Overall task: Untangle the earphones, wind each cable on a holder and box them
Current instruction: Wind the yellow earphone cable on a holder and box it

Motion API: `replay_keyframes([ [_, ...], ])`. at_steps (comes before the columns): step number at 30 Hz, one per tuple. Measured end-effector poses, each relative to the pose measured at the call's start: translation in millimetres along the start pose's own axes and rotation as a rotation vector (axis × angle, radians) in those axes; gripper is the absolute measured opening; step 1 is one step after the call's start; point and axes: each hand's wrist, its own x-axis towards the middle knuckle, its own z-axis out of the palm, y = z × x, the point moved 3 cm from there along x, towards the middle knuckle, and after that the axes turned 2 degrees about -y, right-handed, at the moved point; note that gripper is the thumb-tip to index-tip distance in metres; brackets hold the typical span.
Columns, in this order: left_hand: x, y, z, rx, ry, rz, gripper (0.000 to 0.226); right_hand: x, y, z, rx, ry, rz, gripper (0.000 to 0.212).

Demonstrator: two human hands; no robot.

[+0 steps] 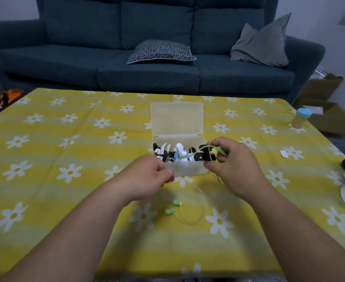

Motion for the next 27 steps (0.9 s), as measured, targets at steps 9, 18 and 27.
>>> replay_keyframes([
  [9,-2,20,1,-0.793,0.072,0.015,0.033,-17,-39,8,0.100,-0.196,-0.205,0.024],
  [18,-8,27,11,-1.088,-0.275,-0.068,0.026,-15,-37,13,0.036,-0.189,-0.229,0.047],
  [27,2,10,3,-0.850,0.113,-0.221,0.026,-13,-37,-5,0.009,-0.081,-0.161,0.010],
])
